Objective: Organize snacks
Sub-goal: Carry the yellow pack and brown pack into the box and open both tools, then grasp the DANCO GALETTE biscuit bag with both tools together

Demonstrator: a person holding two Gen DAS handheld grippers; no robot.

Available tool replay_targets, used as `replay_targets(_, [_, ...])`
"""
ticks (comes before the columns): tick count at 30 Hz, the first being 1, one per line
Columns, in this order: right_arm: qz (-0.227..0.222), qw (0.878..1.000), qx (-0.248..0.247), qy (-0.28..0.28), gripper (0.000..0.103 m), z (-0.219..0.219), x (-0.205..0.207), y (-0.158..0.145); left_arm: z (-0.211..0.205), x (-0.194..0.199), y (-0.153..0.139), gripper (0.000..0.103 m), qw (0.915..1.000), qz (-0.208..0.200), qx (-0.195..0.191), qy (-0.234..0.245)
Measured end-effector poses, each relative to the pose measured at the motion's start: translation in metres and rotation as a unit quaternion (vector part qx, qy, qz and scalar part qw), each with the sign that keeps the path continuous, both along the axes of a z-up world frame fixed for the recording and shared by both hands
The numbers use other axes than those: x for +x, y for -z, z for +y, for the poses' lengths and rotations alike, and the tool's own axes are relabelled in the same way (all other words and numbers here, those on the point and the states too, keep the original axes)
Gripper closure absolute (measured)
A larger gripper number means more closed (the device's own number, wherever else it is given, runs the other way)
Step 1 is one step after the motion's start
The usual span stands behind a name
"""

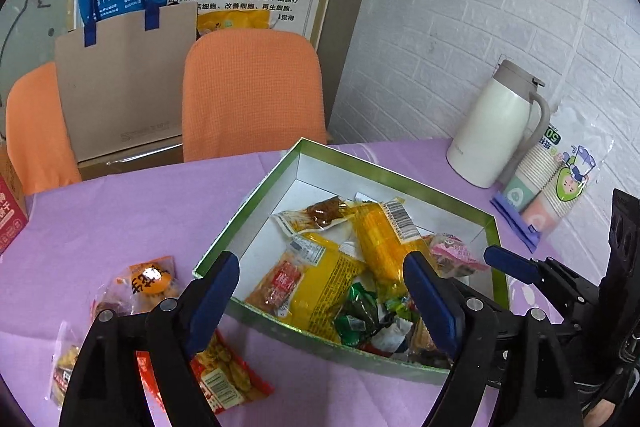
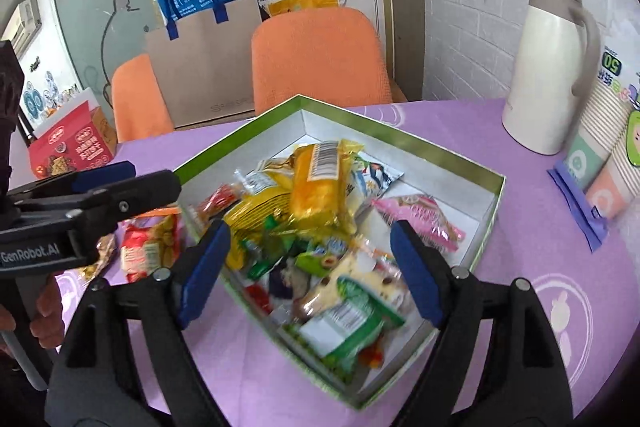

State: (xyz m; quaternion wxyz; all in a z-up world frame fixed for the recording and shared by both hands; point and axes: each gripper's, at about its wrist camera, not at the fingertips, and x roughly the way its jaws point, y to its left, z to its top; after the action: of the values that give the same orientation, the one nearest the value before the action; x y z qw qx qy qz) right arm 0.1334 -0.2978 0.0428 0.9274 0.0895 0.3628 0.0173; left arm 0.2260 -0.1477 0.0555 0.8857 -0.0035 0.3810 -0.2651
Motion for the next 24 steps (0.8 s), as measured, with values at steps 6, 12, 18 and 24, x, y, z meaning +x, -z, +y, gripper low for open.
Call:
replay_targets(6, [-0.011, 1.000, 0.018, -0.006, 0.019, 0.016, -0.039, -0.003, 0.020, -0.047, -0.006, 0.017, 0.9994, -0.011, 0.030, -0.016])
replay_targets(12, [-0.011, 0.999, 0.033, -0.005, 0.017, 0.028, -0.070, 0.003, 0.054, -0.094, -0.002, 0.016, 0.9986, -0.010, 0.019, -0.048])
replay_targets(18, [-0.006, 1.000, 0.028, -0.010, 0.009, 0.043, -0.084, 0.013, 0.085, -0.128, 0.012, 0.016, 0.9968, -0.007, 0.015, -0.078])
replay_targets(24, [0.012, 0.999, 0.018, -0.044, 0.001, 0.074, -0.088, 0.032, 0.122, -0.149, 0.032, 0.016, 0.9940, 0.012, 0.012, -0.108])
